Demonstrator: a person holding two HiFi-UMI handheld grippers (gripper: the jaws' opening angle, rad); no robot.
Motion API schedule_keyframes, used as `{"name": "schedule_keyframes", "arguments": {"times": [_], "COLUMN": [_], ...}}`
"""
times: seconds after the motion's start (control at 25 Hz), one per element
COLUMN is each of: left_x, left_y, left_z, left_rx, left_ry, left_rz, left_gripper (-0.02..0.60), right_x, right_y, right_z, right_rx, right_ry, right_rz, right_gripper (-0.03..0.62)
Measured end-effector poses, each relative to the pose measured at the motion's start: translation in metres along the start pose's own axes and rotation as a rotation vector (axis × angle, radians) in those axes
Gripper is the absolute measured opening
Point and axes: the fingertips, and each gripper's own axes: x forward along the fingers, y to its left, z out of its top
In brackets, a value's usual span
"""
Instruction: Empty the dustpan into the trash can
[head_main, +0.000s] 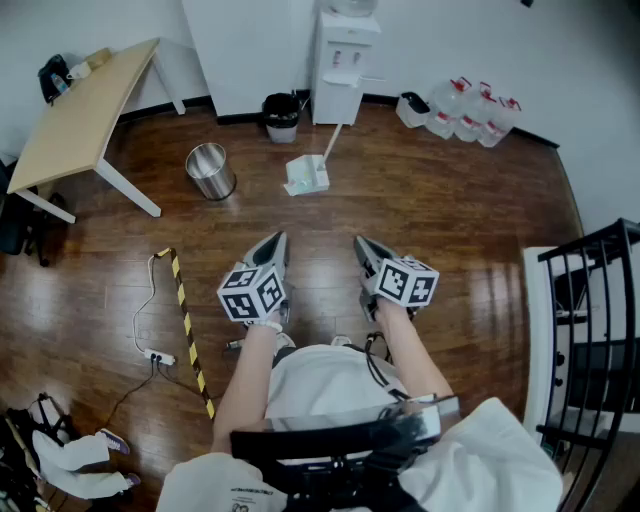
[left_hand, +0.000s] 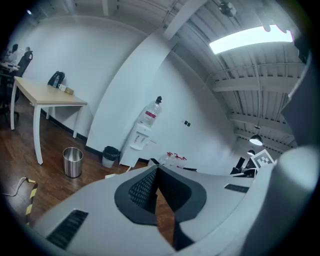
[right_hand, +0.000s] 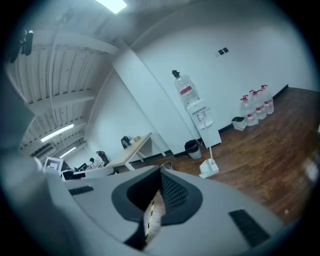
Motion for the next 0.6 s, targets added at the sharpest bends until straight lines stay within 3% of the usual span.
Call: {"name": "schedule_keyframes", "arguments": {"times": [0.2, 0.4, 0.6], "left_x": [0.001, 0.003, 0.005], "left_y": [0.011, 0.018, 0.031], "left_z": [0.004, 0.004, 0.010], "left_rx": [-0.002, 0.015, 0.035], "left_ry": [0.001, 0.029, 0.050], "left_rz": [0.000, -0.027, -0.052], "left_gripper": [-0.006, -0.006, -0.006], "right_x": [0.010, 0.020, 0.037], "right_y": [0.005, 0.014, 0.025], "right_z": [-0.002, 0.007, 0.019], "right_rx": [0.008, 0.002, 0.024], "right_ry": [-0.004, -0.072, -0.111], "right_rz": [0.002, -0.006, 0.035], "right_gripper": [0.009, 0.033, 0.170]}}
